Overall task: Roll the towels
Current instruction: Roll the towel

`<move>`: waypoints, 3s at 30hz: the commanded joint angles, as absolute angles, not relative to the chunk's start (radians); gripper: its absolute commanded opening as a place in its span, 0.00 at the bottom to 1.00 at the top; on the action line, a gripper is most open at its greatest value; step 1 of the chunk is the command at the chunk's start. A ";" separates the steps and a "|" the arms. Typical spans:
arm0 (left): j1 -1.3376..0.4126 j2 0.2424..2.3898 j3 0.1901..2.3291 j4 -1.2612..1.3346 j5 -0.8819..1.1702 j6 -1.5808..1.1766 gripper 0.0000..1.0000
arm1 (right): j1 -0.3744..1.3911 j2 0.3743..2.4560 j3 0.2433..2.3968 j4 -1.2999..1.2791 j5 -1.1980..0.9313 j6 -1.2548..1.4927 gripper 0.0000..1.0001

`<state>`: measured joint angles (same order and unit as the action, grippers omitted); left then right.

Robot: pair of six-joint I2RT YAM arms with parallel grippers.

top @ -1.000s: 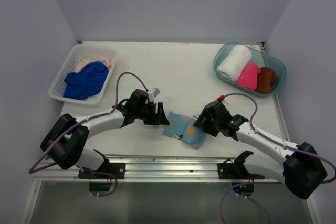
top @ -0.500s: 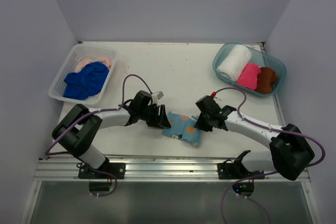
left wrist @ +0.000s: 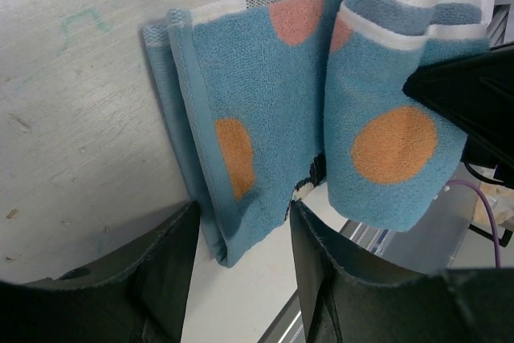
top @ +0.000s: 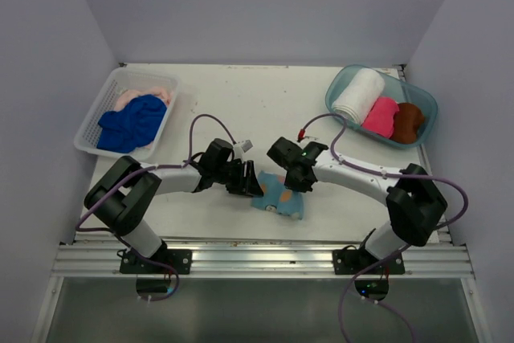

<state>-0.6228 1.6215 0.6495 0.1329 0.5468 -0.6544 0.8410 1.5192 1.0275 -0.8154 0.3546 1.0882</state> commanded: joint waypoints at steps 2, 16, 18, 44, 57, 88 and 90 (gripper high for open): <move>-0.621 1.640 0.650 0.129 0.540 -0.638 0.53 | 0.879 1.615 1.147 -0.972 0.468 1.114 0.00; -0.620 1.626 0.629 0.135 0.548 -0.632 0.53 | 1.008 1.826 1.414 -1.051 0.543 1.085 0.53; -0.620 1.625 0.624 0.135 0.549 -0.632 0.52 | 1.008 1.761 1.378 -1.013 0.534 1.068 0.55; -0.620 1.615 0.640 0.127 0.554 -0.638 0.50 | 0.726 1.215 0.663 -0.414 0.143 0.977 0.73; -0.620 1.635 0.649 0.130 0.563 -0.629 0.49 | 0.776 1.393 0.886 -0.644 0.377 0.940 0.12; -0.534 1.348 0.514 -0.192 0.448 -0.632 0.56 | 1.035 2.095 1.663 -1.339 0.707 1.052 0.03; -0.515 1.321 0.502 -0.207 0.424 -0.630 0.56 | 1.046 2.123 1.684 -1.342 0.707 1.051 0.05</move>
<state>-0.5404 1.3663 0.5220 -0.1402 0.4808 -0.6426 1.0309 2.0979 1.6310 -1.3018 0.6621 1.0271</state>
